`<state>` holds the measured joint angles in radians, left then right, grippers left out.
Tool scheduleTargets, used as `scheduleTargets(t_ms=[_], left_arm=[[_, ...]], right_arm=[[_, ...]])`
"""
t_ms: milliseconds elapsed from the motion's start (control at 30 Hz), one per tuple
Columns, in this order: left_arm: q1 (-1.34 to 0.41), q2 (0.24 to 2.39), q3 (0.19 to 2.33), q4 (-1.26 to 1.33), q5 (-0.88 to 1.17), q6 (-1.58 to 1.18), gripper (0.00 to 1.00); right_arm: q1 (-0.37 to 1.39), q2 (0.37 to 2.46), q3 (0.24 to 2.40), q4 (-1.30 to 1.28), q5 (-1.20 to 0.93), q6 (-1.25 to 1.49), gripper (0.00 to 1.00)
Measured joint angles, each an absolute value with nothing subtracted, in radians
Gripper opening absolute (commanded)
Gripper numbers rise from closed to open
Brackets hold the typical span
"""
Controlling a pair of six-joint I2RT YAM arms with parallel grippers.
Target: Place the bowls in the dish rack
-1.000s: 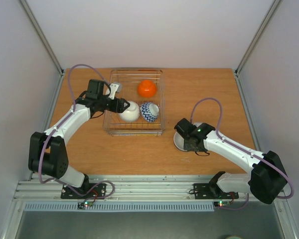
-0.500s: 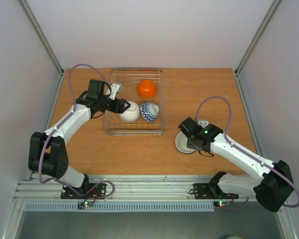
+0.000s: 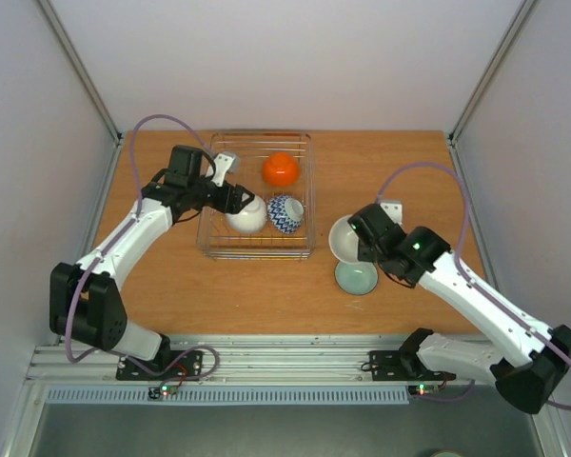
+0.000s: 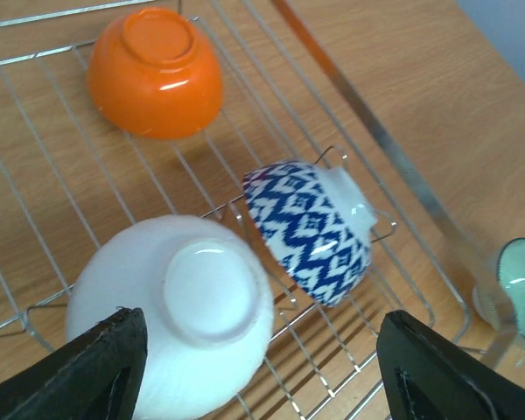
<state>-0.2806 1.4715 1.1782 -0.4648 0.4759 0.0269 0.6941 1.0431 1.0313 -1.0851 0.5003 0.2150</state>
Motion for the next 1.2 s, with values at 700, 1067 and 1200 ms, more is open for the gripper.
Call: scheduleTargets(t_ms=[700, 1067, 1200], left_arm=[[-0.31, 1.433, 1.185, -0.53, 0.812, 0.084, 0.75], [-0.307, 1.433, 1.185, -0.543, 0.788, 0.088, 0.65], [-0.307, 1.436, 1.185, -0.545, 0.776, 0.088, 0.62]], right_arm=[[0.761, 1.575, 1.517, -0.781, 0.43, -0.08, 0.01], [0.845, 1.652, 1.608, -0.776, 0.449, -0.136, 0.01], [0.86, 1.652, 1.612, -0.778, 0.467, -0.145, 0.01]])
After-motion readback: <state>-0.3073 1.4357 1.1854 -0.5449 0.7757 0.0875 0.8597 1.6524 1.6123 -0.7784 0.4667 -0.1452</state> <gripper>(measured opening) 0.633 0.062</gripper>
